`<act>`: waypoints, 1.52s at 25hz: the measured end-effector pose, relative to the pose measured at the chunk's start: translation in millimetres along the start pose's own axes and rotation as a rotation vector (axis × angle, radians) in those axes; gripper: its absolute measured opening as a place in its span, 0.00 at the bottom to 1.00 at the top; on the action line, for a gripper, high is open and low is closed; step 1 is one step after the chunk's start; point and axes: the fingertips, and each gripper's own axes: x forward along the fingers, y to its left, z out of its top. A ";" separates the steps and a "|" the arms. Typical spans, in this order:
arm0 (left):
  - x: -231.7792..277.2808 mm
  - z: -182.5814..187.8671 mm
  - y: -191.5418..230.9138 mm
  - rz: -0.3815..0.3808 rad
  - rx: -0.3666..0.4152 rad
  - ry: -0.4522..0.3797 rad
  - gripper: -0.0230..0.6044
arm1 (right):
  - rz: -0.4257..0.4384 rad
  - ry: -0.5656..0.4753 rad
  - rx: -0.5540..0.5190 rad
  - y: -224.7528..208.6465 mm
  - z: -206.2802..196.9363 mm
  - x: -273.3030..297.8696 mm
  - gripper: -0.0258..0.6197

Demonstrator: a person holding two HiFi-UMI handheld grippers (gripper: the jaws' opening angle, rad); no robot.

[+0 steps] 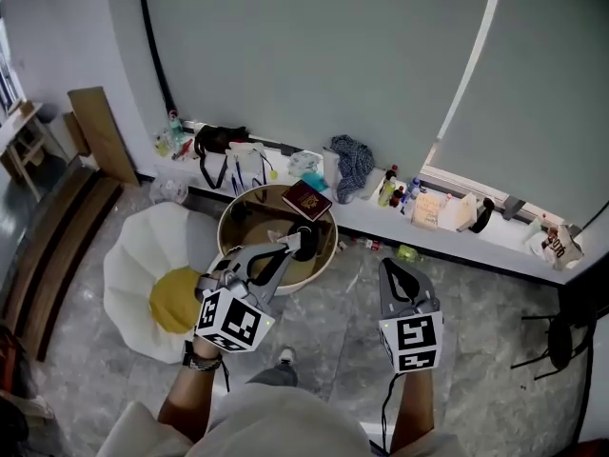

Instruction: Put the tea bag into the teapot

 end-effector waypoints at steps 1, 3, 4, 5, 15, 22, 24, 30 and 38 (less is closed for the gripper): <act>7.1 -3.8 7.7 0.000 -0.005 0.002 0.05 | 0.003 0.007 0.001 -3.5 -0.5 12.0 0.05; 20.2 -13.2 20.2 -0.002 -0.016 0.011 0.05 | 0.019 0.011 0.020 -8.7 -1.2 33.4 0.05; 26.1 -18.4 25.5 -0.005 -0.021 0.017 0.05 | 0.024 0.013 0.026 -10.5 -1.1 43.0 0.05; 31.5 -23.7 30.3 -0.010 -0.024 0.023 0.05 | 0.028 0.016 0.027 -11.8 -1.1 52.1 0.05; 70.5 -76.8 60.1 -0.027 -0.065 0.041 0.05 | 0.074 0.072 -0.010 1.9 -12.4 122.7 0.05; 101.6 -108.1 74.7 -0.063 -0.085 0.040 0.05 | 0.095 0.103 0.002 10.6 -21.5 162.4 0.05; 110.0 -113.9 81.8 -0.062 -0.094 0.036 0.05 | 0.092 0.117 -0.004 9.9 -23.9 171.7 0.05; 123.3 -122.6 96.6 -0.061 -0.103 0.027 0.05 | 0.087 0.121 0.009 8.5 -25.4 188.2 0.05; 159.2 -142.8 109.7 -0.053 -0.130 0.017 0.05 | 0.094 0.135 0.027 -6.3 -39.6 214.2 0.05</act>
